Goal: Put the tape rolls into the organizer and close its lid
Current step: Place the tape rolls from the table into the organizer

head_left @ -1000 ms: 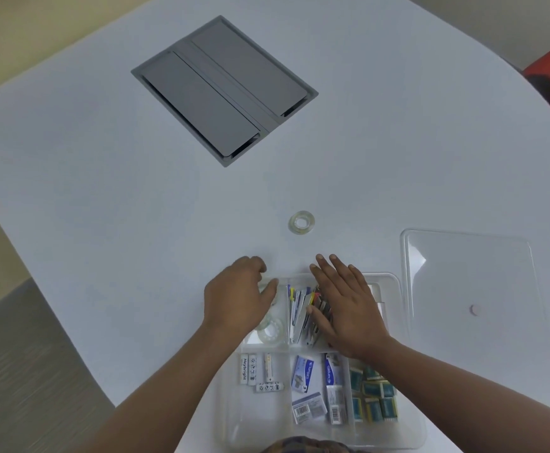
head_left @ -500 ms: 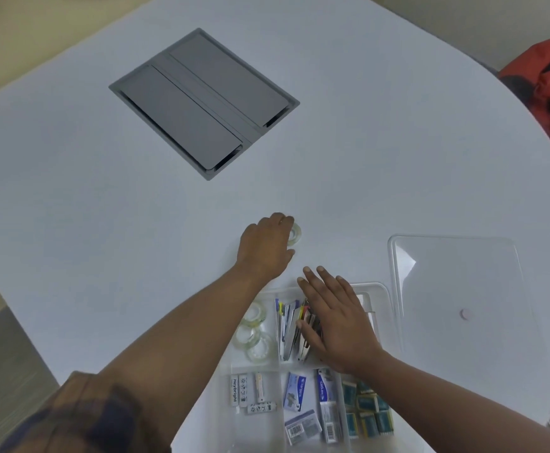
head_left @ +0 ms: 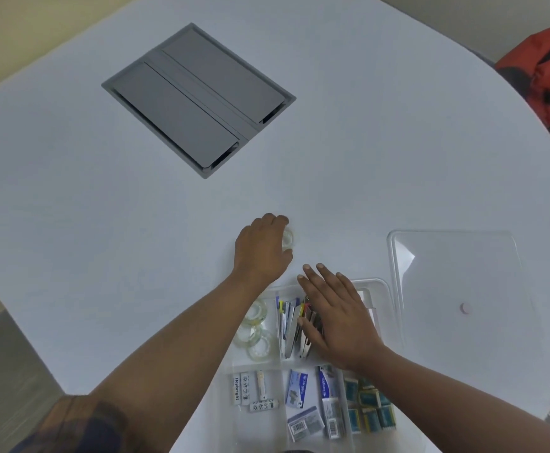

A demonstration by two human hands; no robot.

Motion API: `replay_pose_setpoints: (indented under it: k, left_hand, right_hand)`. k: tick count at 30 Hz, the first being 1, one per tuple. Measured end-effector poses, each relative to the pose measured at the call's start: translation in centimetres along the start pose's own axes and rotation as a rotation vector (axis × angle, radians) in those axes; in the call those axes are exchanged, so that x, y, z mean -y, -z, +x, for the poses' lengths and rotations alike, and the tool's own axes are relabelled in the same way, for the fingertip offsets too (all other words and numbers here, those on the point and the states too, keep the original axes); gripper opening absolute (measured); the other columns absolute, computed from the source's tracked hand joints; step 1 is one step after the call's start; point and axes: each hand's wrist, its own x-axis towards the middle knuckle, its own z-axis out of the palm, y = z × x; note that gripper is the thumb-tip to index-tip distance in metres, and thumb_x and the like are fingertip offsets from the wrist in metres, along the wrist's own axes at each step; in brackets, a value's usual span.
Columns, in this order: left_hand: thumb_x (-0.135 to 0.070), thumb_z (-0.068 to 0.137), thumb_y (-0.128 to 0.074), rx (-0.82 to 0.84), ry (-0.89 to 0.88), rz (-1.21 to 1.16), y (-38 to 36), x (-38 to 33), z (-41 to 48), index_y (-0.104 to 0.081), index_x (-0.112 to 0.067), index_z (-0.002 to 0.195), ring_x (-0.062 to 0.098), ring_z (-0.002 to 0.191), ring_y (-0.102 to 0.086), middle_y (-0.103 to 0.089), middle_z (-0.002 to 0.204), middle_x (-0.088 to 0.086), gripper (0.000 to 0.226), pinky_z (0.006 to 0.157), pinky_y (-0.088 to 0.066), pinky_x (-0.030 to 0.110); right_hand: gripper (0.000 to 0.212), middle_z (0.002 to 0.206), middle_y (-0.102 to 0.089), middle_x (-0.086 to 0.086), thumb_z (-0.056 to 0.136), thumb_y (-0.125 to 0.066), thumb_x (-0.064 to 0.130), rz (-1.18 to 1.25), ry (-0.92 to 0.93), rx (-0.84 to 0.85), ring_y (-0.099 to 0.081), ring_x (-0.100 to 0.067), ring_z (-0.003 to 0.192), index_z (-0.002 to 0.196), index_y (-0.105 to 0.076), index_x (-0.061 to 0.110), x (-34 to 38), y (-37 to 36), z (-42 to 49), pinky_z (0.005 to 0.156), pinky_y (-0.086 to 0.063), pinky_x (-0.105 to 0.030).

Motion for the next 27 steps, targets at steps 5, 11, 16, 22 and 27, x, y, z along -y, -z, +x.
replay_pose_setpoints:
  k: [5,11,16,22,27]
  left_hand:
    - [-0.036,0.075,-0.072,-0.087,0.107,-0.169,1.9,0.6,-6.0,-0.052,-0.027,0.124,0.012,0.104,-0.055,-0.057,0.118,-0.008,0.054,0.079,-0.042,0.026]
    - [-0.026,0.078,-0.065,-0.214,0.278,-0.230,2.5,1.7,-14.4,-0.057,-0.032,0.117,0.005,0.094,-0.058,-0.062,0.103,-0.019,0.041,0.072,-0.042,0.022]
    - [-0.028,0.081,-0.060,-0.173,0.338,-0.229,1.9,0.4,-14.3,-0.060,-0.027,0.115,0.010,0.097,-0.059,-0.063,0.107,-0.012,0.034,0.072,-0.044,0.026]
    - [-0.037,0.085,-0.058,-0.151,0.307,-0.126,2.7,0.4,-11.1,-0.058,-0.022,0.117,0.016,0.101,-0.058,-0.062,0.110,-0.005,0.035,0.075,-0.048,0.032]
    - [-0.047,0.085,-0.060,0.032,0.408,-0.044,3.1,0.7,-8.4,-0.053,-0.017,0.123,0.025,0.108,-0.057,-0.059,0.119,0.004,0.049,0.084,-0.049,0.039]
  right_hand:
    - [0.065,0.161,-0.023,0.000,0.095,-0.044,0.050,-0.032,-0.003,0.011,-0.011,-0.017,0.150,0.151,-0.031,0.019,0.1,0.5,0.1,0.121,-0.006,-0.038]
    - [0.074,0.163,-0.011,0.002,0.093,-0.037,0.057,-0.087,-0.017,0.094,0.000,-0.015,0.150,0.155,-0.014,0.023,0.6,1.5,-0.1,0.121,-0.003,-0.037]
    - [0.076,0.163,-0.009,-0.001,0.093,-0.039,0.057,-0.147,-0.058,0.130,0.001,-0.021,0.150,0.155,-0.015,0.022,1.4,1.8,0.0,0.120,0.002,-0.038]
    - [0.080,0.163,0.008,0.000,0.094,-0.033,0.060,-0.223,-0.047,0.159,0.012,-0.022,0.149,0.155,0.001,0.022,1.4,1.9,-0.6,0.119,0.008,-0.038]
    - [0.082,0.163,0.012,-0.002,0.094,-0.027,0.064,-0.261,-0.058,0.176,0.020,-0.022,0.148,0.155,0.008,0.022,1.2,1.5,-1.0,0.120,0.007,-0.041]
